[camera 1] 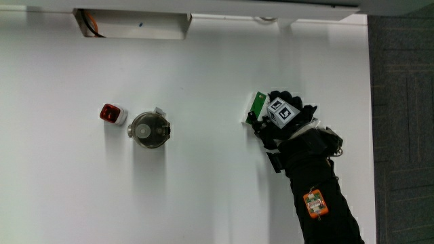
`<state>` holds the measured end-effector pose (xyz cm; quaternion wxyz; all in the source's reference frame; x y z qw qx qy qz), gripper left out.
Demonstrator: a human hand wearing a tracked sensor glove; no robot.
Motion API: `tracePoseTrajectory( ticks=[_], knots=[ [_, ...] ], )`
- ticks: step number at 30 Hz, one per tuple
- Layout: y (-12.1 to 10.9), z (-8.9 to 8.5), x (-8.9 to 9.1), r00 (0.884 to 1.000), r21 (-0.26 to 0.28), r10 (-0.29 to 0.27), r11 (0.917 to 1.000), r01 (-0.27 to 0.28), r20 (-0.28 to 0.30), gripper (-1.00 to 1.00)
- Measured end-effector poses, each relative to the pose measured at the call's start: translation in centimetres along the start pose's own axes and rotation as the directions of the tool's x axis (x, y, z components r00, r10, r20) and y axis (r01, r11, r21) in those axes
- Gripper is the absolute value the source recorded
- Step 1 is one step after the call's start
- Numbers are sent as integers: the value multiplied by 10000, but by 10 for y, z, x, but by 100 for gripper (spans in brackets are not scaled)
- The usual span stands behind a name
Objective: Place medicine
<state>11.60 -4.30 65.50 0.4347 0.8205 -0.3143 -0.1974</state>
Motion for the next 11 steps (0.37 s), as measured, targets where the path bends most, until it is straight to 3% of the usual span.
tracePoseTrajectory(
  ticks=[1, 2, 5, 6, 7, 9, 11],
  knots=[
    [1, 2, 0, 9996, -274, -173, 9995, 179, 202, 0],
    [2, 2, 0, 10000, -488, -49, 9988, 50, 24, 0],
    [3, -4, 1, 9992, -529, 54, 9986, -75, -407, -8],
    [7, -9, 3, 9987, -299, -474, 9985, 468, -196, -17],
    [10, -16, 6, 9972, -365, -684, 9971, 673, -290, -25],
    [1, -15, 5, 9945, -250, 292, 9992, -318, -1003, -42],
    [-2, -19, 4, 9900, 277, 468, 9987, -434, -1331, -58]
  ],
)
